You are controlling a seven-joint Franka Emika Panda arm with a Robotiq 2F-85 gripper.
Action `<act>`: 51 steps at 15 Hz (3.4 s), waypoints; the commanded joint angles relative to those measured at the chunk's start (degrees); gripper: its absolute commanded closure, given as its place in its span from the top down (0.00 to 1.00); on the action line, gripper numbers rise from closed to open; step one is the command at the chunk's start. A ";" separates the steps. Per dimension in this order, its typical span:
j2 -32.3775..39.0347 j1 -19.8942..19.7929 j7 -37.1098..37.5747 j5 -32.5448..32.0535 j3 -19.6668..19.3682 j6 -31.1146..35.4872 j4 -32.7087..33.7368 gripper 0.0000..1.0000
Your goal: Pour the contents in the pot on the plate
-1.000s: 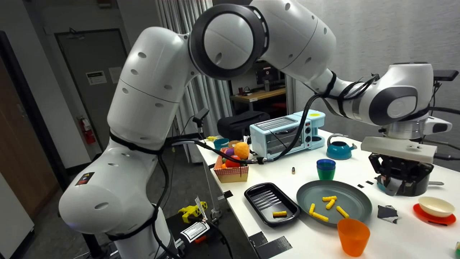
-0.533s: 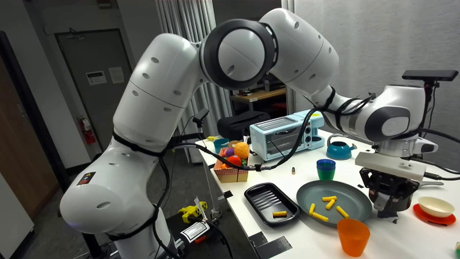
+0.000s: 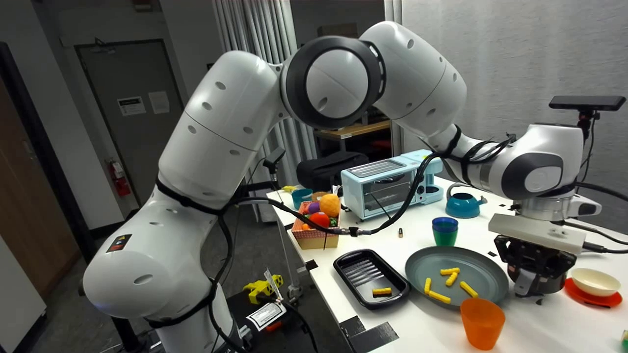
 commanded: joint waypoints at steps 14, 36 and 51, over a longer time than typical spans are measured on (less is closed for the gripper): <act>4.31 3.39 -1.03 -0.03 -1.32 -3.88 4.26 0.09; 2.56 1.31 -1.07 0.47 -3.43 -4.47 2.90 1.00; -17.63 -1.57 -13.26 6.44 0.29 13.36 -14.46 1.00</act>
